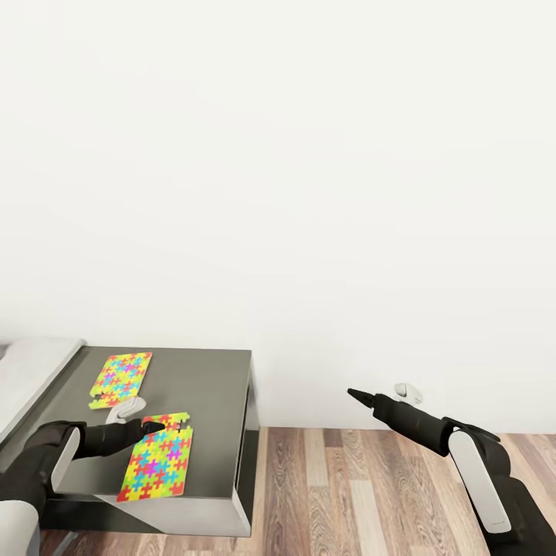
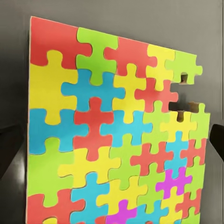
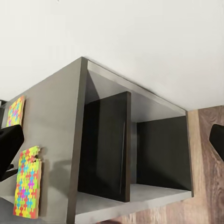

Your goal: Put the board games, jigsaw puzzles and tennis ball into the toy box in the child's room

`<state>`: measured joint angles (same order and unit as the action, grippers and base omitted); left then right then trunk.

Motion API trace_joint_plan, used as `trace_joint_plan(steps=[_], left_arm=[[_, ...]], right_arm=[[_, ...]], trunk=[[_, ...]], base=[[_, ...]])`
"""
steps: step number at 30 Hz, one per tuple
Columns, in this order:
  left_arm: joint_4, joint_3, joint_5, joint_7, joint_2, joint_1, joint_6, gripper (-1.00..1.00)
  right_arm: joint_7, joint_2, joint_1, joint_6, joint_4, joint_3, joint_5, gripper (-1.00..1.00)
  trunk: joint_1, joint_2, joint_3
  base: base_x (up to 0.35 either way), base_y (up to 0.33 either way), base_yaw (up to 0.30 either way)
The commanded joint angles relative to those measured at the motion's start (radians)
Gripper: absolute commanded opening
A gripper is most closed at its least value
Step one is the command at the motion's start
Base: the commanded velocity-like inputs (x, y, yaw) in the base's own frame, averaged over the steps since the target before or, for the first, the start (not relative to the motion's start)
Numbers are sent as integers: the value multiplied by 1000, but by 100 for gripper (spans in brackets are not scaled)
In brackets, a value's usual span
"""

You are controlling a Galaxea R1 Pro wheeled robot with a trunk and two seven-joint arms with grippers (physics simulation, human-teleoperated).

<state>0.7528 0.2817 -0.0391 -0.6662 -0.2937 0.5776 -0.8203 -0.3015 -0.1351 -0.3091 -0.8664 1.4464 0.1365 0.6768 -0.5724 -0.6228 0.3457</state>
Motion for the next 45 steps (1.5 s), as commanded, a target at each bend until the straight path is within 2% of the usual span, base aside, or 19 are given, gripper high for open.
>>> trace_joint_plan(steps=[1,9,17,45], left_arm=[[0,2,-4,-1,0,1,-10,100],[0,1,-7,-6,1,1,-27,100],[0,-1,1,-87,-2,1,-29,100],[0,-1,1,-96,-2,1,-29,100]], right_arm=[[-7,0,-1,-5,0,2,-5,100],[-7,-1,-1,-5,0,2,-5,100],[-7,-1,-1,-5,0,2,-5,100],[-7,-1,-1,-5,0,2,-5,100]], trunk=[[0,-1,1],[0,-1,1],[0,-1,1],[0,-1,1]], base=[[0,-175,0],[0,-117,0],[0,-95,0],[0,-100,0]])
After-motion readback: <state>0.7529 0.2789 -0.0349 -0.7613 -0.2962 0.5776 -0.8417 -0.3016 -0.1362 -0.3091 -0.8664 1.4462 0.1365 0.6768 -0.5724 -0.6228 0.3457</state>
